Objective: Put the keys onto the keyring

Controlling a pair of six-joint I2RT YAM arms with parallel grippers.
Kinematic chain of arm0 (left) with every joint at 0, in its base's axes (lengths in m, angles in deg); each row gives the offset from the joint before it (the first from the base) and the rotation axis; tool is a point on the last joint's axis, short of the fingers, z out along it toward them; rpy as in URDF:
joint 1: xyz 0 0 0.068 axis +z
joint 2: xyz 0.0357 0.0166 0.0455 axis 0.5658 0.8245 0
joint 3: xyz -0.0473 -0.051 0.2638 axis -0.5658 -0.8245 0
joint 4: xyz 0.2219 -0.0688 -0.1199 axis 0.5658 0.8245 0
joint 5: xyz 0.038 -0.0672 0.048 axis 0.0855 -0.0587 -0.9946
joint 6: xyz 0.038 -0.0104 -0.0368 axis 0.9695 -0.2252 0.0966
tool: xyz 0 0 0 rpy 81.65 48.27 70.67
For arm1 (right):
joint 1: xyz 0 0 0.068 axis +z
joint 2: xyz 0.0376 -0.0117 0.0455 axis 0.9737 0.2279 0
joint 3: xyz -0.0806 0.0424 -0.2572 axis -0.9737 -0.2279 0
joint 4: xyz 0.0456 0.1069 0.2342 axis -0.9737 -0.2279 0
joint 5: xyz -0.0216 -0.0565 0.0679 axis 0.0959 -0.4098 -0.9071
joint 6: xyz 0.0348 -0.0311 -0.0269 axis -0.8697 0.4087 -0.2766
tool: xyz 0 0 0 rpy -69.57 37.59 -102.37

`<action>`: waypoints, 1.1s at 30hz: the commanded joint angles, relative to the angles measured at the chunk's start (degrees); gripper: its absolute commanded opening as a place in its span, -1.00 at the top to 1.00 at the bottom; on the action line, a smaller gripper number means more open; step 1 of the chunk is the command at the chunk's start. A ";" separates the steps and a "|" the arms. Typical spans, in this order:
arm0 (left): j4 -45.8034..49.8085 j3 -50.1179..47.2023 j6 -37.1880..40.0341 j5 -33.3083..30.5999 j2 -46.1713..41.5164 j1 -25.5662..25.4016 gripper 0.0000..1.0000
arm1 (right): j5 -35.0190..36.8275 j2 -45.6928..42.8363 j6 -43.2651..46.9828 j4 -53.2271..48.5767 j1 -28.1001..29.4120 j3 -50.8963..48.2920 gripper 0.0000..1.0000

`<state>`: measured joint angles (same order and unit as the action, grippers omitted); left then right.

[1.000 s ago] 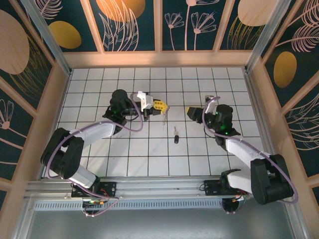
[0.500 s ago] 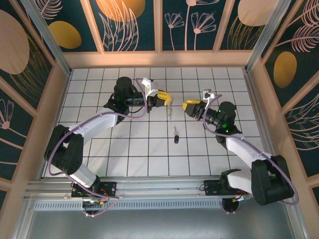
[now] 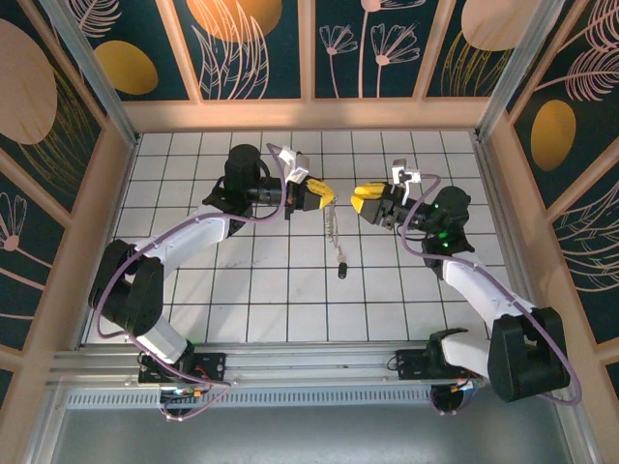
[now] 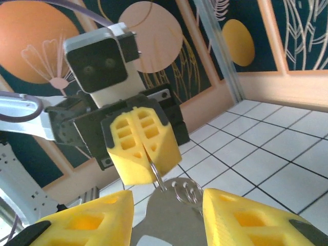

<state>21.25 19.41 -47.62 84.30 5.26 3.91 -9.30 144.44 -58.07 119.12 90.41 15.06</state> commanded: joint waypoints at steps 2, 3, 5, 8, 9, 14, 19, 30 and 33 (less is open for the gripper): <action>-4.44 0.71 -3.42 2.20 -0.88 0.00 1.00 | -5.93 2.50 -2.63 5.81 0.22 2.96 0.22; -4.90 0.58 -3.80 2.19 -0.94 -0.04 1.00 | -6.11 2.83 -2.70 5.90 0.51 3.26 0.22; -5.90 0.26 -4.47 2.14 -1.21 0.00 1.00 | -6.64 3.58 -2.52 5.73 1.33 3.96 0.22; -6.28 0.25 -4.94 2.19 -1.30 -0.04 1.00 | -6.89 4.59 -2.18 5.64 2.40 4.58 0.22; -6.41 0.25 -5.04 2.15 -1.33 -0.04 1.00 | -6.99 4.94 -2.10 5.68 2.77 4.83 0.22; -7.07 0.16 -5.50 2.36 -1.39 -0.04 1.00 | -6.42 6.74 -1.51 5.36 3.98 5.95 0.23; -7.17 0.07 -5.64 2.45 -1.37 -0.04 1.00 | -5.81 8.04 -1.49 5.79 4.24 6.82 0.28; -8.22 0.25 -6.34 2.70 -0.44 0.03 1.00 | -5.76 10.35 -2.52 7.81 4.40 7.81 0.48; -8.46 0.25 -6.47 2.72 -0.18 -0.04 1.00 | -5.77 10.70 -2.83 8.44 4.36 8.02 0.52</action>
<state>16.42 19.41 -53.20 85.33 5.26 3.96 -14.22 154.36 -60.41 124.15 94.48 20.96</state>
